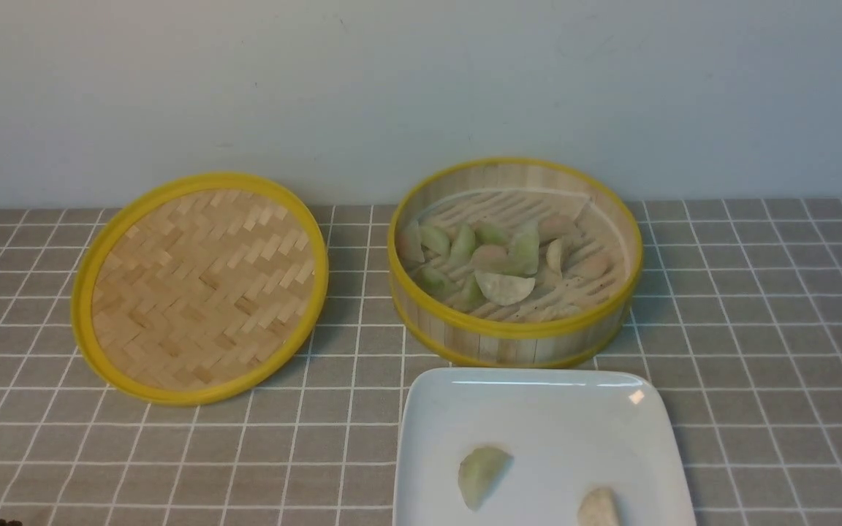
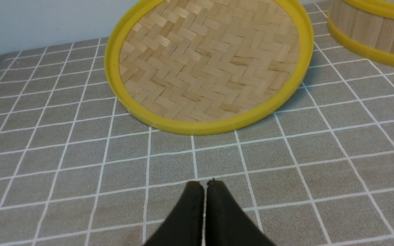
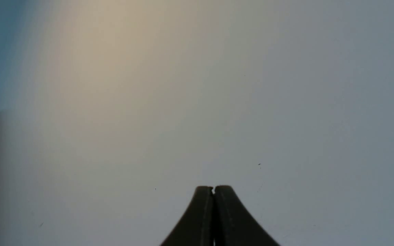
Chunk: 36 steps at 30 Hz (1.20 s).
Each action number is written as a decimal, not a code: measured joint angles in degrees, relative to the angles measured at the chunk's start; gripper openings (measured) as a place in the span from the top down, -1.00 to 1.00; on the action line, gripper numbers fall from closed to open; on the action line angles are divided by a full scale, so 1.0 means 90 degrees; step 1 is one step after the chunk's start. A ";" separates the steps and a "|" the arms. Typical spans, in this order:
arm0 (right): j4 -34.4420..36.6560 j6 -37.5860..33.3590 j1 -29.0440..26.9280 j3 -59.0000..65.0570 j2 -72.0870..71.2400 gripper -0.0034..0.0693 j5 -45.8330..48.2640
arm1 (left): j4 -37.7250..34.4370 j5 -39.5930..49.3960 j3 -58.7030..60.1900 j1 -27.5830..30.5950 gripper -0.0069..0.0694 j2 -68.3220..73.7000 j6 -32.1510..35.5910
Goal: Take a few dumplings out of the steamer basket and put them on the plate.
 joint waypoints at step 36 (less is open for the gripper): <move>-0.0157 -0.0151 -0.2273 0.1810 0.0000 0.95 0.2871 | 0.0000 0.0000 0.0000 0.0000 0.83 0.0000 0.0032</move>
